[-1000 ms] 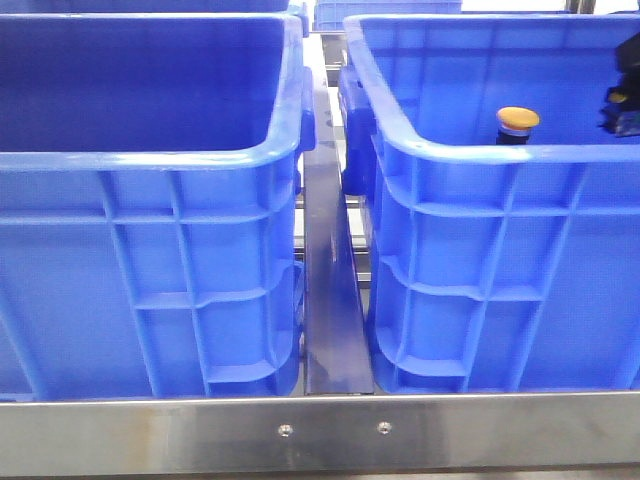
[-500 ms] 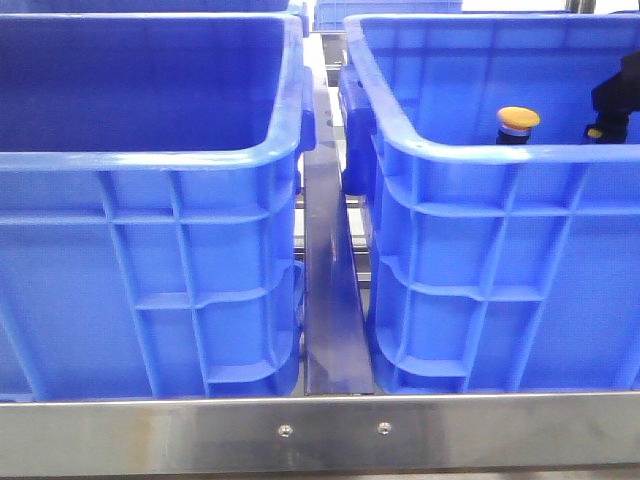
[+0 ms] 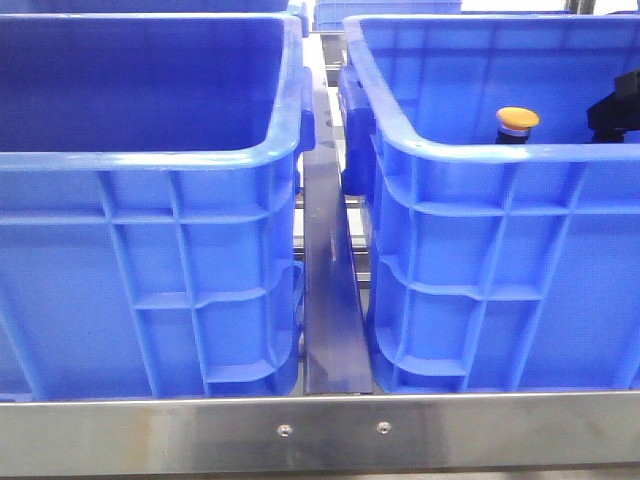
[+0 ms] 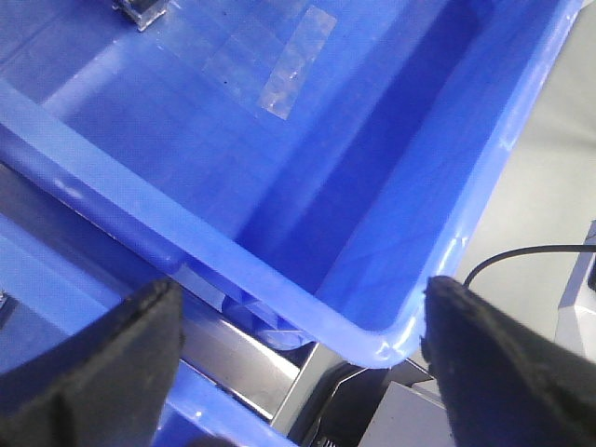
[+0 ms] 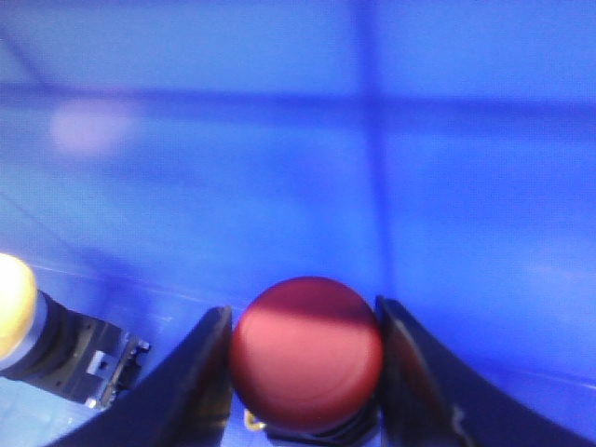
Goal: Pick red and yellow buttons and place in box
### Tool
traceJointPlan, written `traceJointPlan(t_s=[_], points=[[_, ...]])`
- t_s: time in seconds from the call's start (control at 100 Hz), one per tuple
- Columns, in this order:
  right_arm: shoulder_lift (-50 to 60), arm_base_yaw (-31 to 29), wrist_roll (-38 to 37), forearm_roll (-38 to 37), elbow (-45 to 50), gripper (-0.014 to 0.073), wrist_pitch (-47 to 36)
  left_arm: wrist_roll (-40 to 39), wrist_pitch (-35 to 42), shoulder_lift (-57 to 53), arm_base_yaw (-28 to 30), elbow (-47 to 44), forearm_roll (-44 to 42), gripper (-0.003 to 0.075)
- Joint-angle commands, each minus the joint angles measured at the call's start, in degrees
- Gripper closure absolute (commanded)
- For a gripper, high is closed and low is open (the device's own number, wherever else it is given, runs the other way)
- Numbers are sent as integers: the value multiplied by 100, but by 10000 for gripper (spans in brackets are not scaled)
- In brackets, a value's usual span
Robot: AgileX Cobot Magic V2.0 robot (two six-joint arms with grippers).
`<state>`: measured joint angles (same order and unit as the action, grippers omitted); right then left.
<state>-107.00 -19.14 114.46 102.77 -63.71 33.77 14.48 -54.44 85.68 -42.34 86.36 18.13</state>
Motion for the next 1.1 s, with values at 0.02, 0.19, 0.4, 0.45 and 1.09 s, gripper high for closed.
traceJointPlan(t_s=[0.02,0.19,0.4,0.45,1.09], points=[[239,-5,84,602,-173,169,45,30,314,-234,-49,170,181,209],[239,-5,70,602,-173,-12,45,30,314,-234,-49,170,181,209],[385,-5,40,596,-173,-5,22,30,314,-234,-49,170,181,209],[462,-5,40,599,-165,-5,-10,30,314,-234,-49,170,181,209],[3256,-5,40,594,1480,390,-728,-1056,614,-234,-49,158,-839,378]])
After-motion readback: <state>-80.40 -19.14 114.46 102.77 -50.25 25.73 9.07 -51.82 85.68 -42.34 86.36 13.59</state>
